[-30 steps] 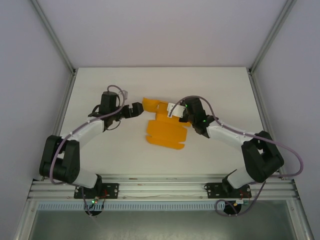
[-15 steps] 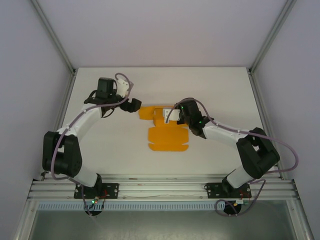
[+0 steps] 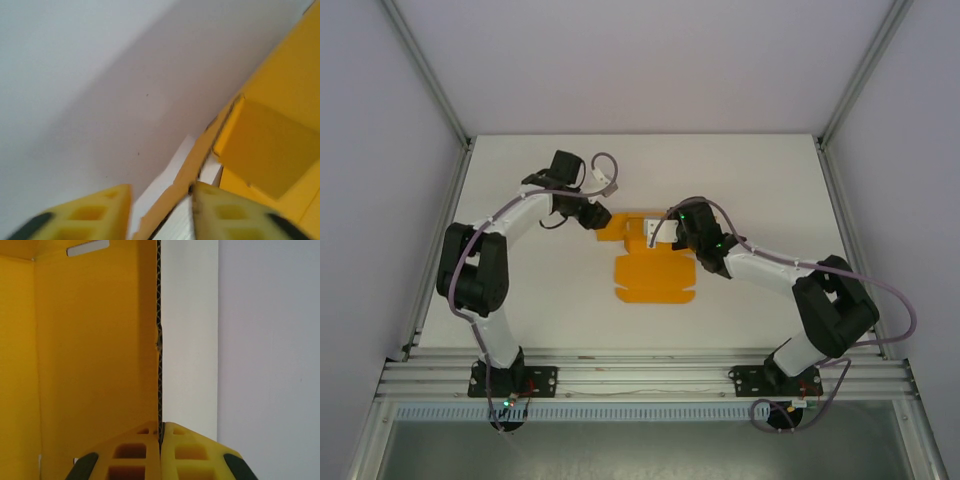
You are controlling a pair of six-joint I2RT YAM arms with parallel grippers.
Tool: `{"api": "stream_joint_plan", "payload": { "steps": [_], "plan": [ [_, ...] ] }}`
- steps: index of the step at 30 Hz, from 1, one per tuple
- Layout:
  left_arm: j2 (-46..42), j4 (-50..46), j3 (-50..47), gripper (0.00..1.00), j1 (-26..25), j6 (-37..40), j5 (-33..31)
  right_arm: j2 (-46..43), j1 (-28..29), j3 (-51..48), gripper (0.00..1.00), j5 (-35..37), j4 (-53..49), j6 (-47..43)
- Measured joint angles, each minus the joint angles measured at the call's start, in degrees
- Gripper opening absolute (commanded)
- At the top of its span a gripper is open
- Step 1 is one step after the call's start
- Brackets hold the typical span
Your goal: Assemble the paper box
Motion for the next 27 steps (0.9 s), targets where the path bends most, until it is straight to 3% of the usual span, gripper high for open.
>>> {"api": "stream_joint_plan", "payload": {
  "steps": [3,10,17,21,27],
  "plan": [
    [-0.33,0.63,-0.85,0.00,-0.09,-1.20,0.15,0.00,0.09,0.00,0.00,0.72,0.04,0.46],
    [-1.31,6.93,-3.65,0.00,-0.92,-12.33,-0.79,0.13,0.66,-0.22,0.00,2.64,0.76,1.75],
    [-2.69,15.45,-7.61,0.00,-6.34,-26.38,-1.73,1.81,1.64,-0.20,0.00,10.16,1.75,2.40],
    [-3.50,20.74,-10.19,0.00,-10.34,-32.20,0.17,1.90,2.10,-0.20,0.00,10.36,2.10,2.82],
    [-4.39,25.03,-12.74,0.00,-10.40,-39.89,0.20,1.90,2.38,-0.20,0.00,10.36,2.23,3.08]
  ]
}}
